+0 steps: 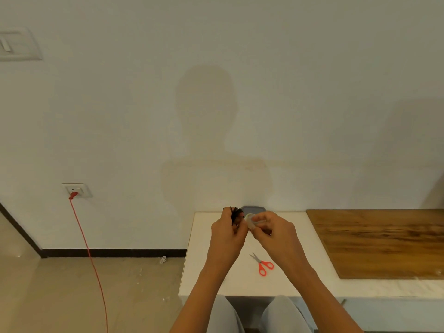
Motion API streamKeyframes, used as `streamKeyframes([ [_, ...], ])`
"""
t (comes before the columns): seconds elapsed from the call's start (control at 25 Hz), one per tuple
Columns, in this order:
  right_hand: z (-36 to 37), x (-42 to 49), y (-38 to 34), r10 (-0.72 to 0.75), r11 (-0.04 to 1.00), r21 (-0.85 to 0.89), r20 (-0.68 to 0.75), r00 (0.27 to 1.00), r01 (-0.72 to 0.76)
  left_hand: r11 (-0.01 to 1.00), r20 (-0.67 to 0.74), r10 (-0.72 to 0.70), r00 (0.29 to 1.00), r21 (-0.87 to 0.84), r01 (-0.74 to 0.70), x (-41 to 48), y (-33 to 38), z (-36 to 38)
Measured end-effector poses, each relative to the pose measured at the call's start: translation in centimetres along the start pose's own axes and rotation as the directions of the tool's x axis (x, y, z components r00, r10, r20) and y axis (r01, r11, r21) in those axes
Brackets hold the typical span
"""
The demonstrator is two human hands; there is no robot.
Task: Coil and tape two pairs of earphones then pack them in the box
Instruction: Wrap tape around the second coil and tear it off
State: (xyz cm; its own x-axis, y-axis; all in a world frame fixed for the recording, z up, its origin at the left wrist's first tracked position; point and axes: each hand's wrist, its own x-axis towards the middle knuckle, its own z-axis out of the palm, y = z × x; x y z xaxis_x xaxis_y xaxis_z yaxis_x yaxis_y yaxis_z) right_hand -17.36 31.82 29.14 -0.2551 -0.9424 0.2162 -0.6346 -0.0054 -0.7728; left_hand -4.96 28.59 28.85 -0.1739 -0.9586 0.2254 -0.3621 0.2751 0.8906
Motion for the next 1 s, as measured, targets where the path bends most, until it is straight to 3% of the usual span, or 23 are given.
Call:
streamKeyframes([
  [0.12, 0.8, 0.4, 1.0, -0.069, 0.994, -0.085, -0.013, 0.998, 0.068, 0.995, 0.013, -0.041, 0.999, -0.085, 0.042, 0.2, -0.7, 0.2],
  [0.28, 1.9, 1.5, 2.7, -0.154, 0.978, -0.129, 0.105, 0.983, 0.167, 0.986, 0.004, -0.118, 0.993, -0.122, 0.118, 1.3, -2.6, 0.0],
  [0.44, 2.9, 2.1, 4.2, -0.085, 0.993, -0.056, 0.312, 0.946, 0.107, 0.972, 0.047, -0.218, 0.975, -0.079, 0.222, 2.5, -5.1, 0.1],
  [0.6, 5.1, 3.2, 7.0, -0.043, 0.98, -0.159, 0.421, 0.906, 0.12, 0.967, 0.121, -0.248, 0.961, -0.037, 0.254, 3.8, -7.7, 0.6],
  [0.8, 7.2, 5.5, 10.9, 0.098, 0.991, -0.129, 0.565, 0.819, -0.029, 0.964, 0.22, -0.267, 0.938, 0.051, 0.262, 6.5, -12.0, 1.8],
  [1.0, 10.0, 7.6, 16.2, 0.228, 0.973, -0.104, 0.569, 0.79, -0.207, 0.934, 0.289, -0.349, 0.891, 0.034, 0.355, 9.2, -16.6, 3.6],
])
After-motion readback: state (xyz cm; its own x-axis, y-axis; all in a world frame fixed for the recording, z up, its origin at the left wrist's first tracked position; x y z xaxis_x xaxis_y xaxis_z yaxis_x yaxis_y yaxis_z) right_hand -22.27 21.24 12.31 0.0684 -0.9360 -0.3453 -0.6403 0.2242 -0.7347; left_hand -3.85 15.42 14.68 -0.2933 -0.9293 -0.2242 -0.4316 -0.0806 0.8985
